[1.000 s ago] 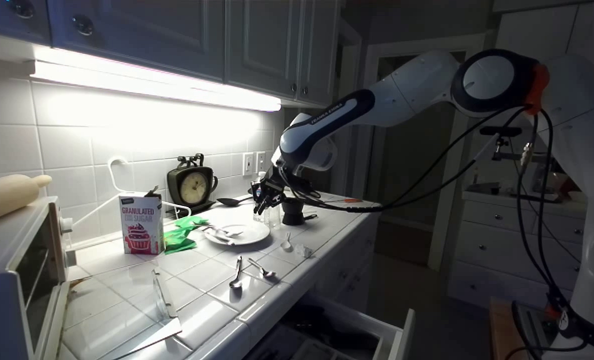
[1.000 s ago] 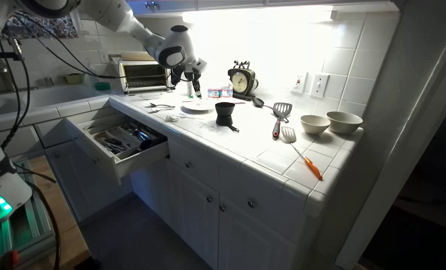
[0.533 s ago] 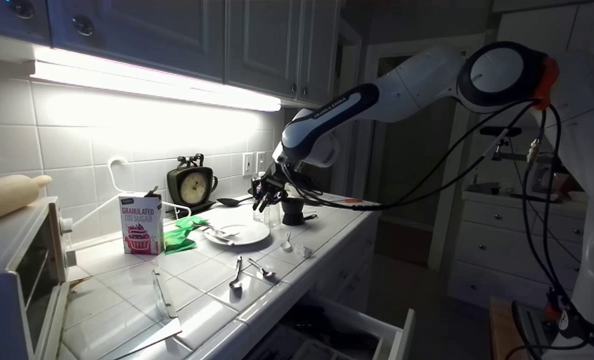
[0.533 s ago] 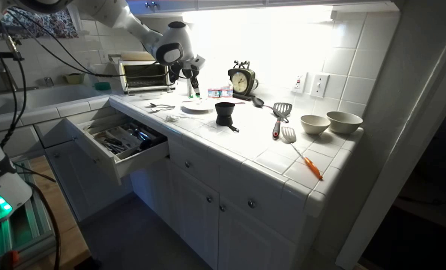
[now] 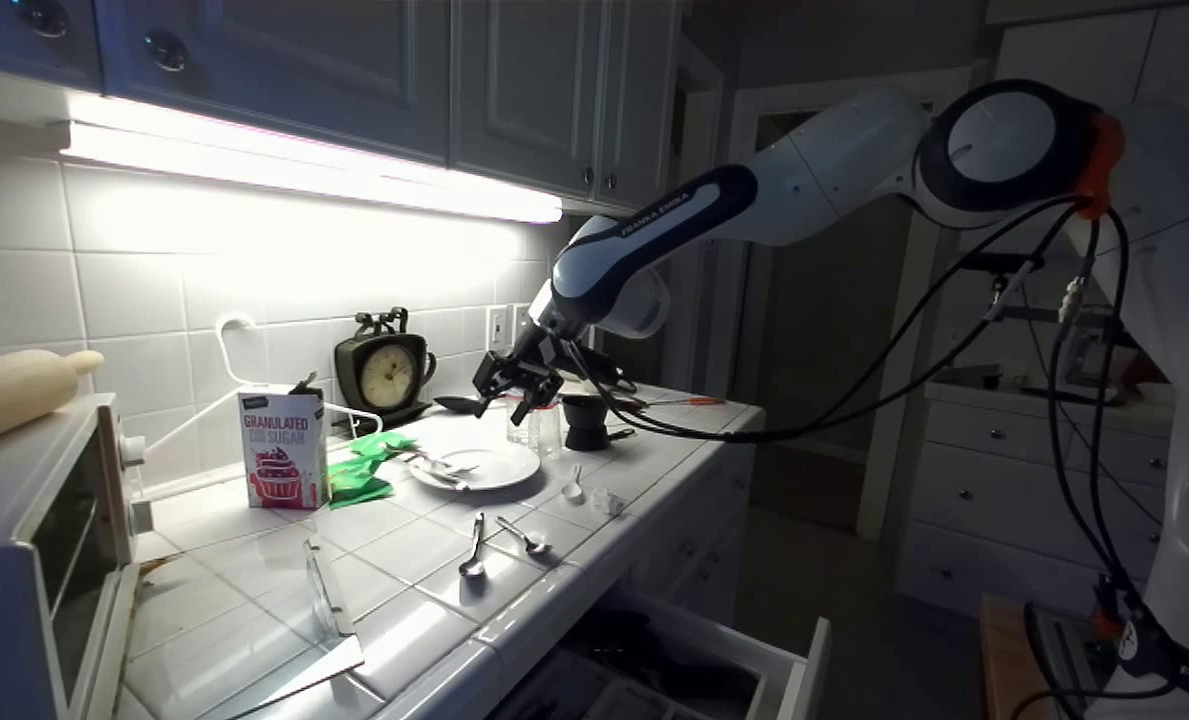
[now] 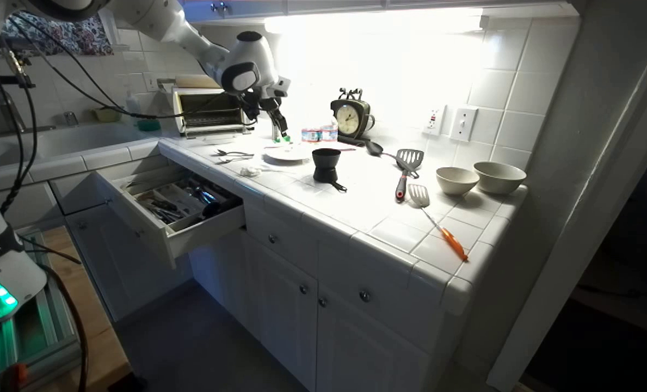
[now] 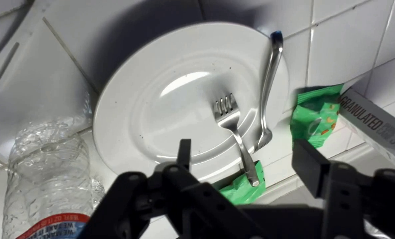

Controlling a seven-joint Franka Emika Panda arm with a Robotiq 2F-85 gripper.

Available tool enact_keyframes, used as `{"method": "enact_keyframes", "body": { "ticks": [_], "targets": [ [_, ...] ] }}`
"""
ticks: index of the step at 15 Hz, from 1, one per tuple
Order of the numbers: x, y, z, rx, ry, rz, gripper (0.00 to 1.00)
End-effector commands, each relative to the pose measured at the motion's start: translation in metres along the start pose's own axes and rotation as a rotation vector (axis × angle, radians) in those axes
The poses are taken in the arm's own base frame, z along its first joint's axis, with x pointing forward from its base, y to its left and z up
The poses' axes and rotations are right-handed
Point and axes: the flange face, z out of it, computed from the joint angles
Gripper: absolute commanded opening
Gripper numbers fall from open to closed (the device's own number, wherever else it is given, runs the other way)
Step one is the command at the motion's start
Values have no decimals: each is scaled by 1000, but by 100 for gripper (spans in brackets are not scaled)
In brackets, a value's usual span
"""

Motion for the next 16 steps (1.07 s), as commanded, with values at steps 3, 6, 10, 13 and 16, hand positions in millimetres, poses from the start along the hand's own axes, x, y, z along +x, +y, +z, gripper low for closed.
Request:
{"method": "enact_keyframes", "body": {
  "ticks": [3, 6, 10, 13, 16],
  "targets": [
    [-3, -15, 27, -25, -7, -195, 100],
    [-2, -19, 40, -35, 4, -284, 100],
    [5, -25, 56, -53, 40, -383, 100],
    [9, -28, 68, -61, 72, -437, 100],
    [12, -30, 80, -65, 110, -452, 100]
  ]
}}
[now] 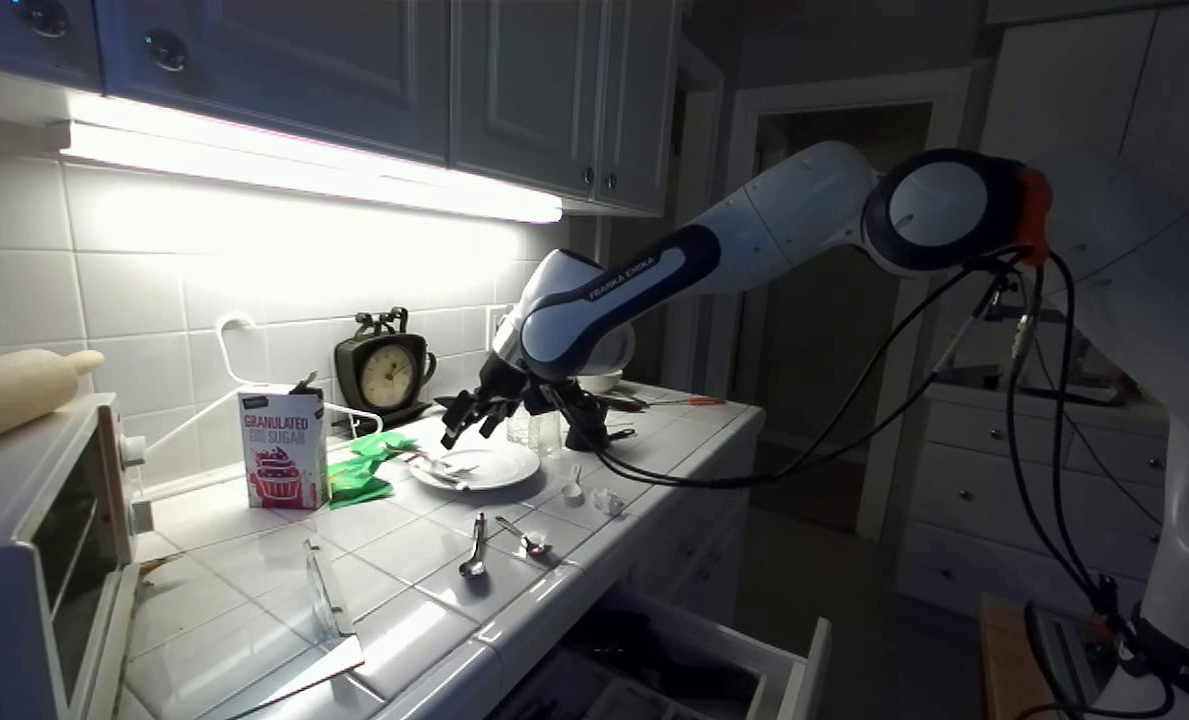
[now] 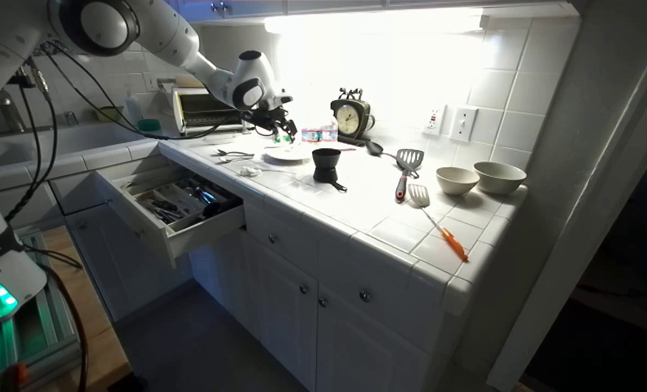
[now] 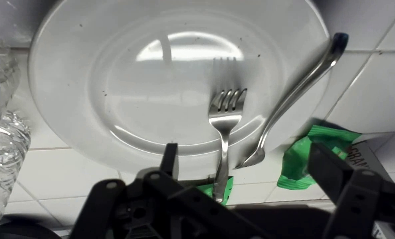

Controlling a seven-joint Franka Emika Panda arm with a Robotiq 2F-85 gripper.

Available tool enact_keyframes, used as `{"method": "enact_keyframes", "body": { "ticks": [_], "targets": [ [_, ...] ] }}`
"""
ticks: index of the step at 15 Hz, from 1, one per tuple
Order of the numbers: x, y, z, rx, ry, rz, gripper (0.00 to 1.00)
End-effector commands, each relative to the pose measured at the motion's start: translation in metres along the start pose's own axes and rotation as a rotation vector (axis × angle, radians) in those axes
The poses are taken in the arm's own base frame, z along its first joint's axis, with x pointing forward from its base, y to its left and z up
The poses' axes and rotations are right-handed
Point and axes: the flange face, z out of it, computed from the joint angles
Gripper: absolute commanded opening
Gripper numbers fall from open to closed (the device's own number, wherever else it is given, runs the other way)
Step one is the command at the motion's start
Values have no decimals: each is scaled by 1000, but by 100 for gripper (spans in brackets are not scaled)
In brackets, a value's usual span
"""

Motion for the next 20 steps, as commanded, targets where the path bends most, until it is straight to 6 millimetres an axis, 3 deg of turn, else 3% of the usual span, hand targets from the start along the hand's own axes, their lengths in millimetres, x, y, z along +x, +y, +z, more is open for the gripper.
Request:
{"method": "enact_keyframes", "body": {
  "ticks": [1, 6, 8, 9, 17, 19, 20],
  "targets": [
    [10, -4, 20, -23, 60, -32, 100],
    [13, 0, 37, -39, 101, -24, 97],
    [13, 1, 42, -45, 107, -24, 73],
    [13, 2, 44, -47, 107, -26, 72],
    [14, 5, 53, -54, 101, -26, 14],
    [14, 6, 54, -55, 98, -25, 1],
    [14, 7, 55, -56, 97, -24, 0]
  ]
}}
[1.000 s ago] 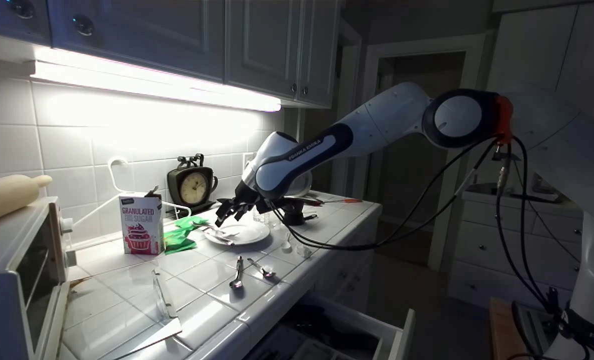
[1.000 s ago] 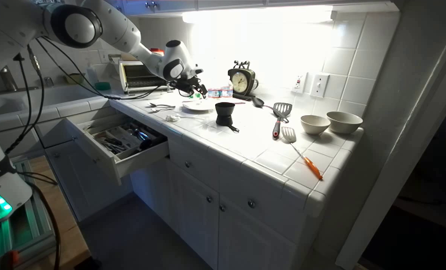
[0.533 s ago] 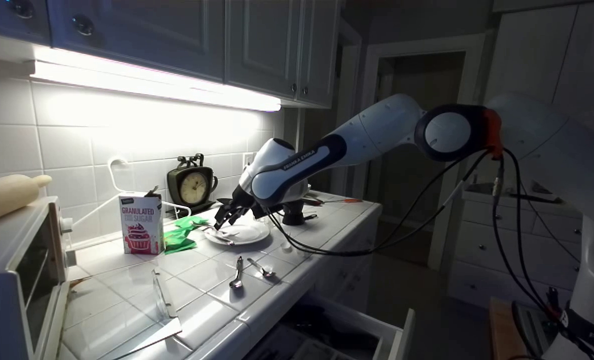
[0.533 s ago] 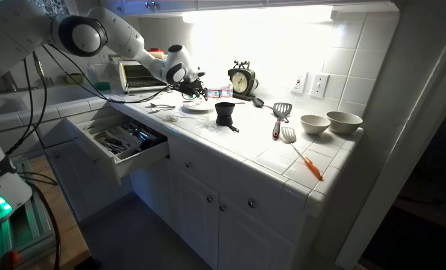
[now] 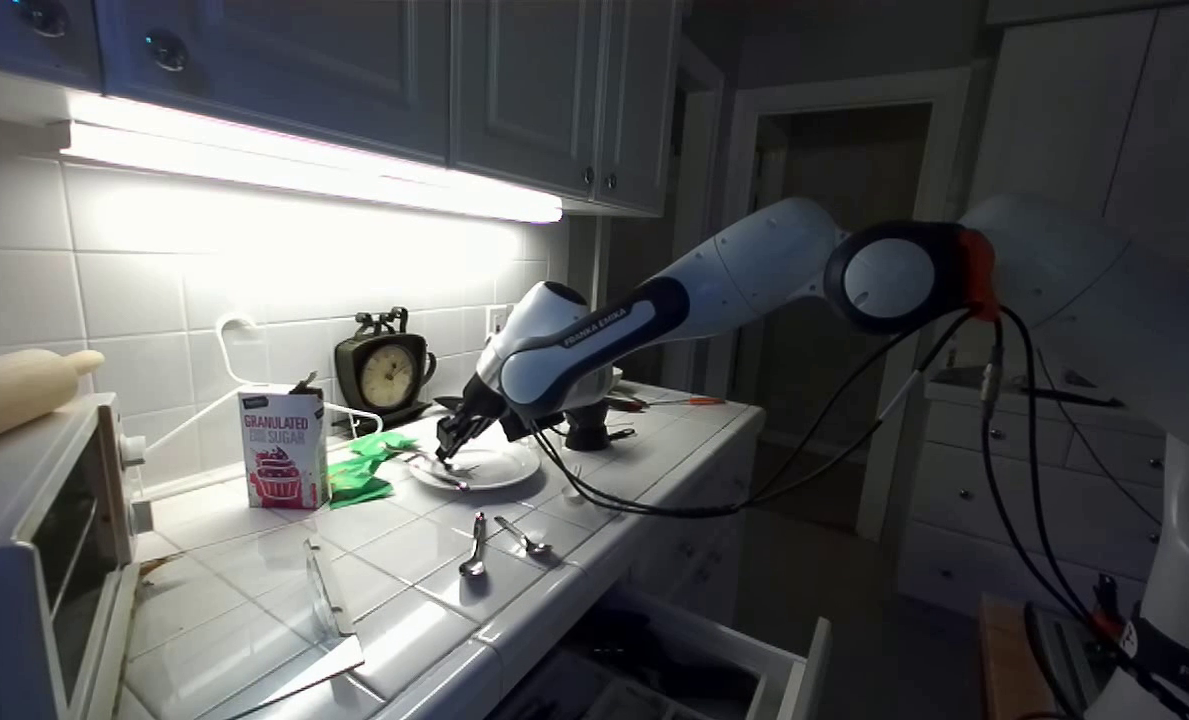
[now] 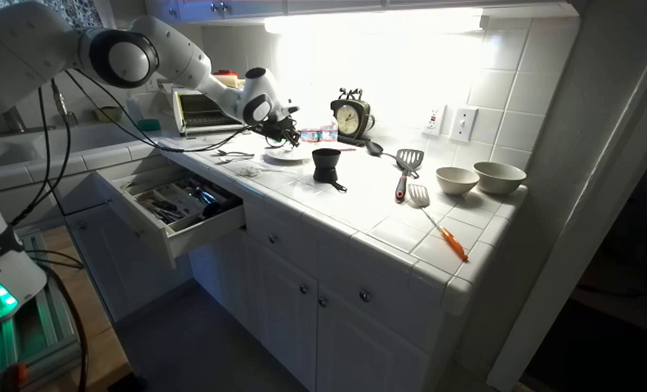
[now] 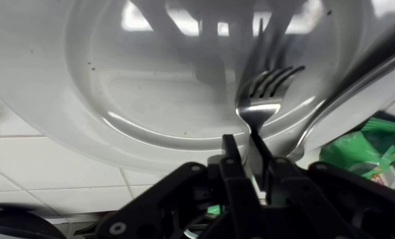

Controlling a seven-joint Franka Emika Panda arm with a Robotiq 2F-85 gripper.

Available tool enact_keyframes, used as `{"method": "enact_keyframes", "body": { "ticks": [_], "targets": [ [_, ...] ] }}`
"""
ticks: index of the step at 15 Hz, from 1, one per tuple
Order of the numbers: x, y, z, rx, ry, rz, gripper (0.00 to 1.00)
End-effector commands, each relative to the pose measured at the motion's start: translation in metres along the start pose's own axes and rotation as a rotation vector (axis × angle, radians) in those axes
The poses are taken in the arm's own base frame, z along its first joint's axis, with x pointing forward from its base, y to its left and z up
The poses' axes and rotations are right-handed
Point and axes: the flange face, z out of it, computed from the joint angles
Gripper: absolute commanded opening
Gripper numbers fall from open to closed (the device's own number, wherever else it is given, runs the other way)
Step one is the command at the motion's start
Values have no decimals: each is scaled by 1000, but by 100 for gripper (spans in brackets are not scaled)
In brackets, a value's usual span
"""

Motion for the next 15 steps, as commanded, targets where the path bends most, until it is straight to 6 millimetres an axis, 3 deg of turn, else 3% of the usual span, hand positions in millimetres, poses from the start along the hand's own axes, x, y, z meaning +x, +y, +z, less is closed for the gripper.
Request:
{"method": "enact_keyframes", "body": {
  "ticks": [1, 3, 4, 5, 14, 15],
  "targets": [
    [4, -1, 6, -19, 4, -3, 0],
    [5, 0, 6, -20, 6, -1, 0],
    [6, 0, 5, -20, 7, -1, 26],
    [7, 0, 4, -19, 10, -1, 27],
    [8, -4, 5, -16, 12, -1, 88],
    [7, -5, 7, -15, 10, -4, 85]
  ]
}}
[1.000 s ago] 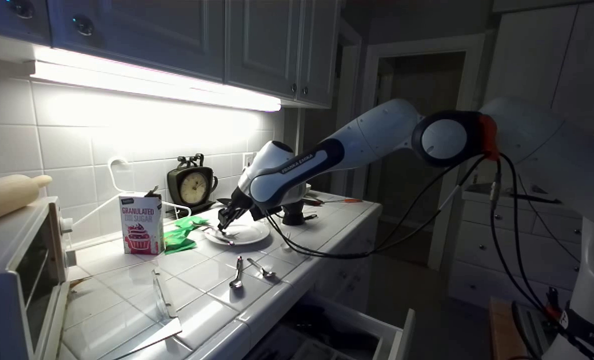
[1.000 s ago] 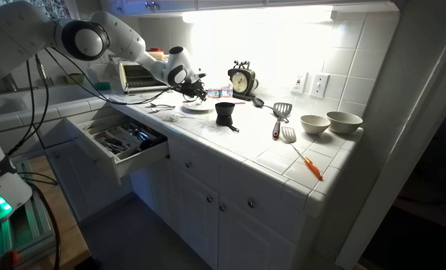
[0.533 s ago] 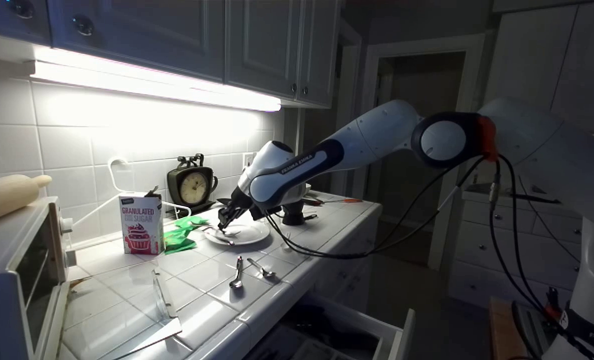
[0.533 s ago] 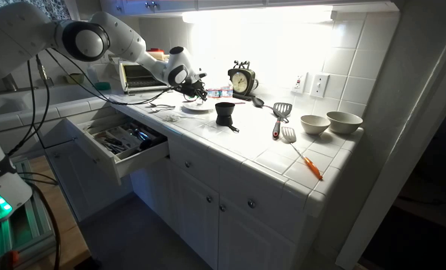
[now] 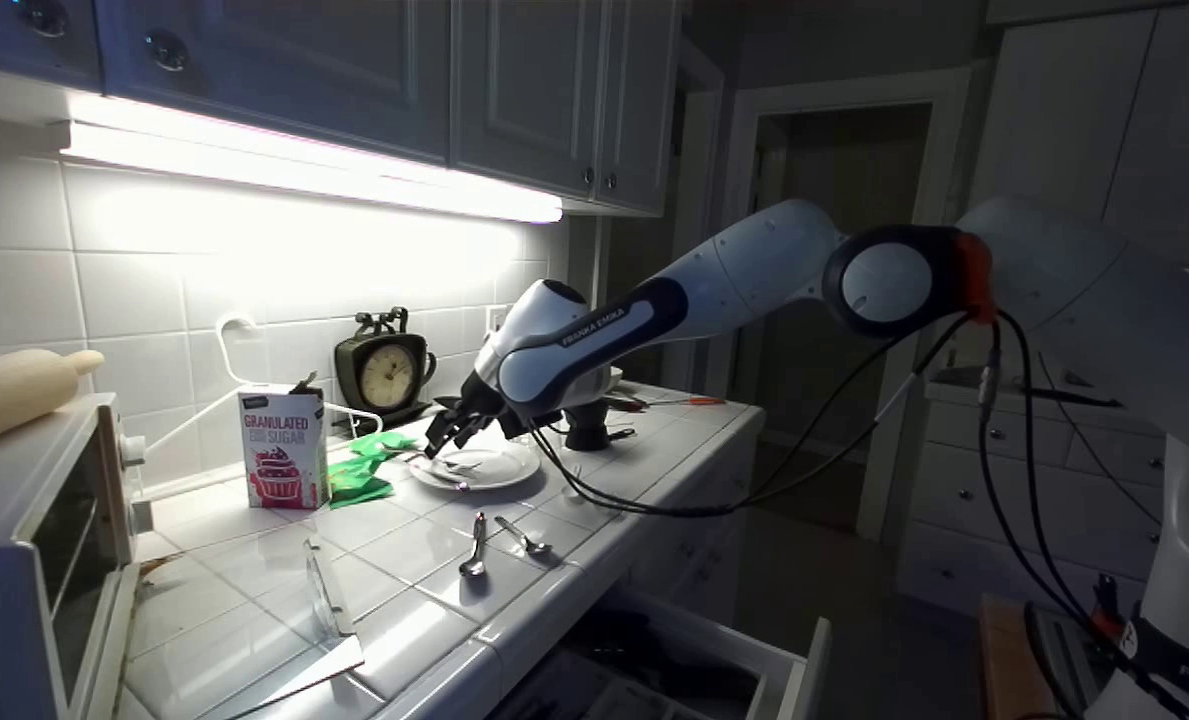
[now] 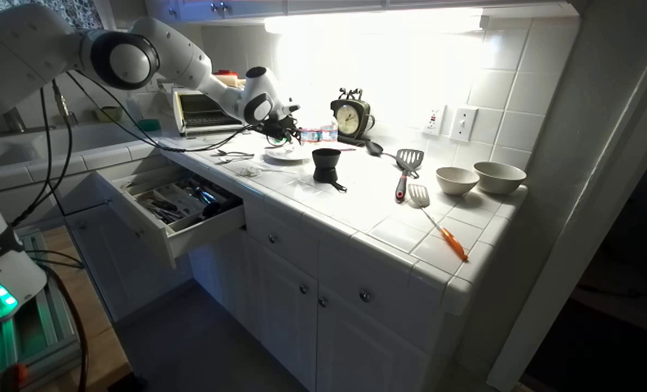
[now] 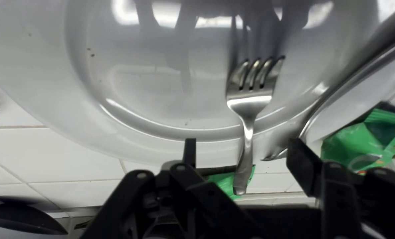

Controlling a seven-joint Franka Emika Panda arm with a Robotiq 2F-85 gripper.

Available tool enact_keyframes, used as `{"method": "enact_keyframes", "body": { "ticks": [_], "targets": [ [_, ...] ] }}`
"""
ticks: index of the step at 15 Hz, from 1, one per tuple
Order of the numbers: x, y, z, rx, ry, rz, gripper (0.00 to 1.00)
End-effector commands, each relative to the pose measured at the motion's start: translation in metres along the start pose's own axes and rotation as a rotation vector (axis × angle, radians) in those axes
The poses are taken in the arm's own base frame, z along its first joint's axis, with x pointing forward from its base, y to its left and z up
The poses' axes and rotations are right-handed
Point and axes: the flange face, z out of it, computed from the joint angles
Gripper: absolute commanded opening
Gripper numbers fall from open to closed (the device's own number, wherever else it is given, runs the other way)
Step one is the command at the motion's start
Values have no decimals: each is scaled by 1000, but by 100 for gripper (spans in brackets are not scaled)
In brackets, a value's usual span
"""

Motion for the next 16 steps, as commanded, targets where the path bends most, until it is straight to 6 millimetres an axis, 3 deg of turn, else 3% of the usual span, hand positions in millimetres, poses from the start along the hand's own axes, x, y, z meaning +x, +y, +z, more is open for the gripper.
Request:
{"method": "enact_keyframes", "body": {
  "ticks": [1, 2, 4, 10, 12, 16],
  "targets": [
    [1, -6, 9, -13, -3, -5, 79],
    [0, -8, 10, -13, -5, -8, 58],
    [-2, -10, 13, -13, -9, -11, 49],
    [-2, -14, 15, -11, -7, -17, 5],
    [-2, -14, 14, -11, -7, -16, 0],
    [0, -9, 8, -32, -9, 10, 2]
  ]
}}
